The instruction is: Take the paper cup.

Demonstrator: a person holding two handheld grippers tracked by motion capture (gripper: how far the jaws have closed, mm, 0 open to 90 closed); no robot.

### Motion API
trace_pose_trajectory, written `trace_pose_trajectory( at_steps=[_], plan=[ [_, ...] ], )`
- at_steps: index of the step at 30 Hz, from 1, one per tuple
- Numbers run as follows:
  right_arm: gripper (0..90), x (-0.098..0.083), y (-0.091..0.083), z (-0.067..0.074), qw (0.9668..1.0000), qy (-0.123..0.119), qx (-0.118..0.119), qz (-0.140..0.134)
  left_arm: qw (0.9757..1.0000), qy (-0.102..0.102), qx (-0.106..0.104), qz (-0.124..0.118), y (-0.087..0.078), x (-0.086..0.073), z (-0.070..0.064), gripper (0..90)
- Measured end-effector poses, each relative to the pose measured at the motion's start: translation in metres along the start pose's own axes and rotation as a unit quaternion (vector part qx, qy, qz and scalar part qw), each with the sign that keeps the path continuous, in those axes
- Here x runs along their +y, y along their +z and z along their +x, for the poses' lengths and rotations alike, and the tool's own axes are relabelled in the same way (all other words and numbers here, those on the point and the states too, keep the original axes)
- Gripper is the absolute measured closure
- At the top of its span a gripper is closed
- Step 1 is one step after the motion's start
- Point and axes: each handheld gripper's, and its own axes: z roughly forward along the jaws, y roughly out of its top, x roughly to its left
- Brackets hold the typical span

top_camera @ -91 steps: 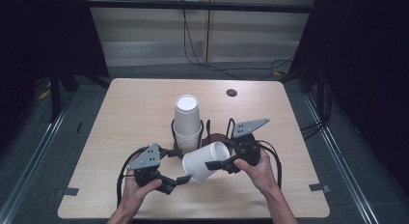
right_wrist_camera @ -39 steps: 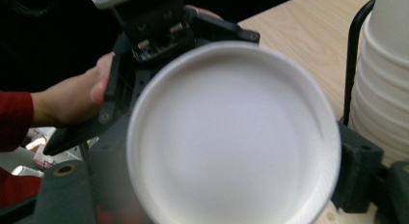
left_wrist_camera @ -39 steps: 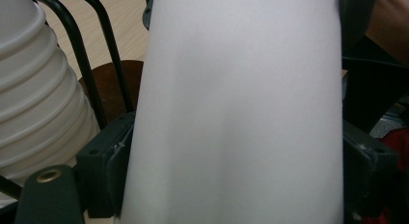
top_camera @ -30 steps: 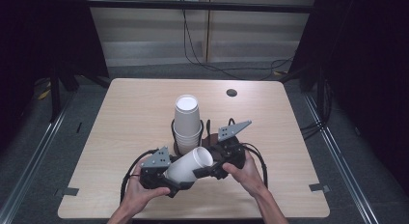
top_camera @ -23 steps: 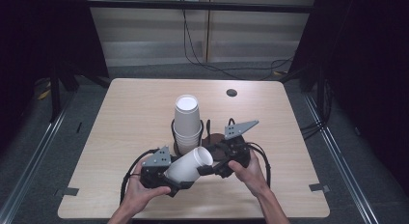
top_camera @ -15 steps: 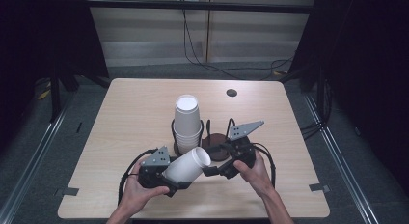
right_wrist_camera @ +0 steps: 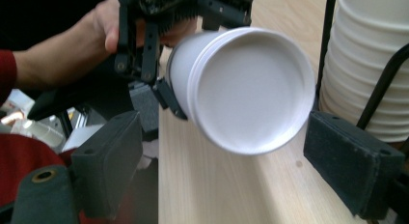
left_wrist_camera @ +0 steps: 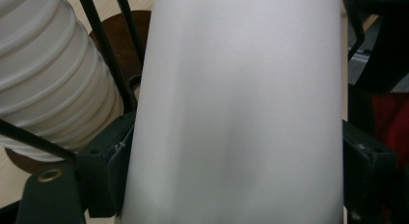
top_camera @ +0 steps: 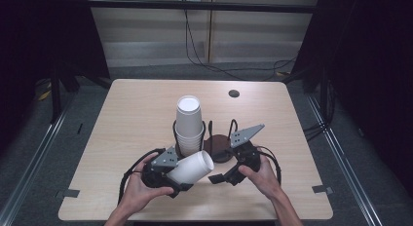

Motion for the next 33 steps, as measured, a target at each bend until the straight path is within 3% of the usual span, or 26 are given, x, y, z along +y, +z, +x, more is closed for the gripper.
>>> trace_pose_trajectory(
  at_steps=[5, 9, 13, 17, 20, 23, 26, 33],
  plan=[
    [13.7, 0.000, 0.002, 0.001, 0.9991, -0.006, 0.005, 0.042, 0.9999, 0.001, -0.001, 0.013, -0.002, 0.000, 0.001, 16.2],
    [13.7, 0.000, 0.005, 0.000, 0.9977, -0.009, -0.005, 0.067, 0.9993, 0.012, 0.003, 0.034, -0.001, 0.000, 0.002, 16.2],
    [13.7, 0.000, 0.008, -0.002, 0.9962, -0.009, -0.010, 0.086, 0.9992, 0.012, 0.001, 0.039, 0.001, -0.003, 0.001, 16.2],
    [14.7, 0.001, 0.013, -0.002, 0.9923, -0.013, -0.019, 0.122, 0.9978, 0.023, 0.003, 0.062, 0.006, -0.004, -0.001, 16.1],
    [14.7, 0.002, 0.017, -0.001, 0.9888, -0.022, -0.022, 0.146, 0.9979, 0.025, 0.003, 0.059, 0.006, -0.003, -0.001, 16.1],
    [22.0, 0.003, 0.020, 0.000, 0.9862, -0.029, -0.020, 0.162, 0.9971, 0.033, 0.003, 0.069, 0.006, -0.002, -0.002, 16.1],
    [18.1, 0.005, 0.023, 0.000, 0.9830, -0.032, -0.028, 0.178, 0.9953, 0.047, 0.002, 0.085, 0.008, -0.002, -0.004, 16.1],
    [14.0, 0.008, 0.025, 0.000, 0.9790, -0.031, -0.031, 0.199, 0.9937, 0.055, 0.007, 0.097, 0.011, 0.000, -0.007, 16.1]
  ],
)
